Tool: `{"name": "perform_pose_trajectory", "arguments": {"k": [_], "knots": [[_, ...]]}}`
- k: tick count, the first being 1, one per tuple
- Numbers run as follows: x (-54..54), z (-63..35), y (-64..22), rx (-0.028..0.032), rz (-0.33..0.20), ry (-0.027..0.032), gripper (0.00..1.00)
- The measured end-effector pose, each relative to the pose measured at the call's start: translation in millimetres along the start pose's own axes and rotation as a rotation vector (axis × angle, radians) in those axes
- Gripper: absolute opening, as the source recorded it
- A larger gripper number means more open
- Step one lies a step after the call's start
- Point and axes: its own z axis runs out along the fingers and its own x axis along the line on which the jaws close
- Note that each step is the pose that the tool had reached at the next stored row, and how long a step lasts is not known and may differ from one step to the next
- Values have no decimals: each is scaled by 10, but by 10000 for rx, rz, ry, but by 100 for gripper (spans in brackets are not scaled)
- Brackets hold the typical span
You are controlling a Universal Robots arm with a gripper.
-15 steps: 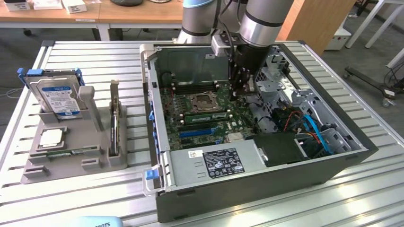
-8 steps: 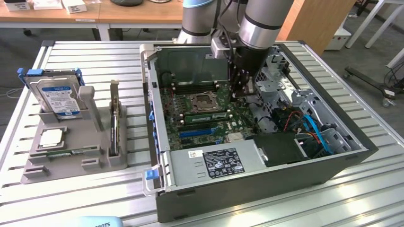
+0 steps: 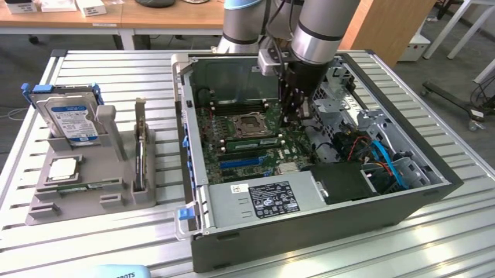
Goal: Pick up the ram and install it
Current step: 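Press down the ram until it locks into place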
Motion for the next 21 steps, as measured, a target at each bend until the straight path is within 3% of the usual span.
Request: {"name": "perform_pose_trajectory", "arguments": {"k": [21], "knots": [[5,218,-5,11,0,0,10]]}}
